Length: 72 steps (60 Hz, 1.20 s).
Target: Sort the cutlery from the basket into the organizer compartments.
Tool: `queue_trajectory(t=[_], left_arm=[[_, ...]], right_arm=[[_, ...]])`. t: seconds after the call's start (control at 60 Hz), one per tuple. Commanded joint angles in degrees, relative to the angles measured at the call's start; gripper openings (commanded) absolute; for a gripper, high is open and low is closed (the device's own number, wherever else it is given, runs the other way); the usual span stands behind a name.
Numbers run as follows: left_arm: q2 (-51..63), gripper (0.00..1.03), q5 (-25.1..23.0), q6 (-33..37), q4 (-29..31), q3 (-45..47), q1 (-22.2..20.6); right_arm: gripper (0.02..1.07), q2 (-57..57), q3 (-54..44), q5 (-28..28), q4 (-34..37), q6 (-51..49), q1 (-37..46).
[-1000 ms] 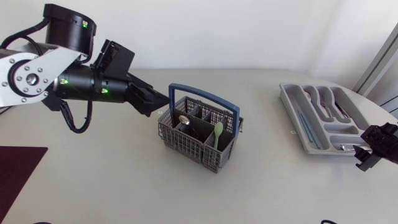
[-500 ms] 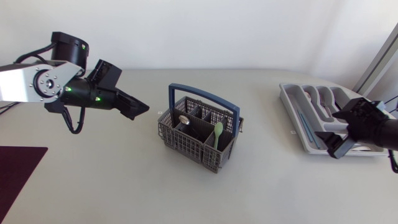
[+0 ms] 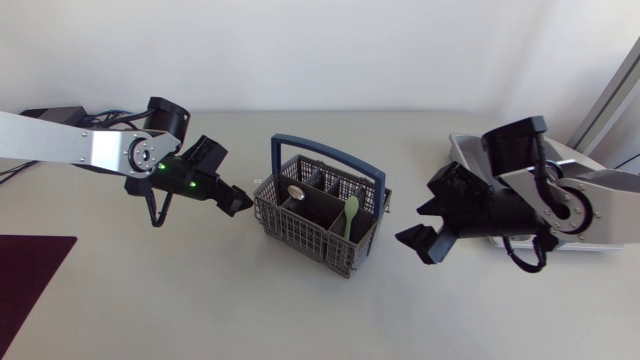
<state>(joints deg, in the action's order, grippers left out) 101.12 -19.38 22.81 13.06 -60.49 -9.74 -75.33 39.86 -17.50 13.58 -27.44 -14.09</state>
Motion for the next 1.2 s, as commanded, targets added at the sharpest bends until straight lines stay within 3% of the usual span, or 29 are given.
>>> queue_trajectory(t=[0.0,0.4,0.717,0.933,1.183], left_arm=[[1.27,0.88,-0.14,1.54,-0.67,-1.74,-1.07],[-1.45,0.88,-3.83,3.12,-1.02,2.31,-1.69],[-8.75,0.88,-4.00,3.38,-1.11,8.55,-4.41],[-9.45,0.88,-2.60,4.00,-1.28,8.28,-3.71],[-15.34,0.90,-2.60,4.97,-1.19,8.90,1.48]], right_arm=[[0.95,-3.68,2.95,1.24,-1.10,4.15,-1.29],[0.95,-14.76,13.58,1.68,-3.04,8.19,-2.26],[0.95,-22.23,21.05,3.43,-2.86,8.02,-1.91],[0.95,-19.15,18.06,4.93,-2.77,7.67,-1.29],[0.95,-5.62,11.65,10.73,-0.58,6.52,-0.06]])
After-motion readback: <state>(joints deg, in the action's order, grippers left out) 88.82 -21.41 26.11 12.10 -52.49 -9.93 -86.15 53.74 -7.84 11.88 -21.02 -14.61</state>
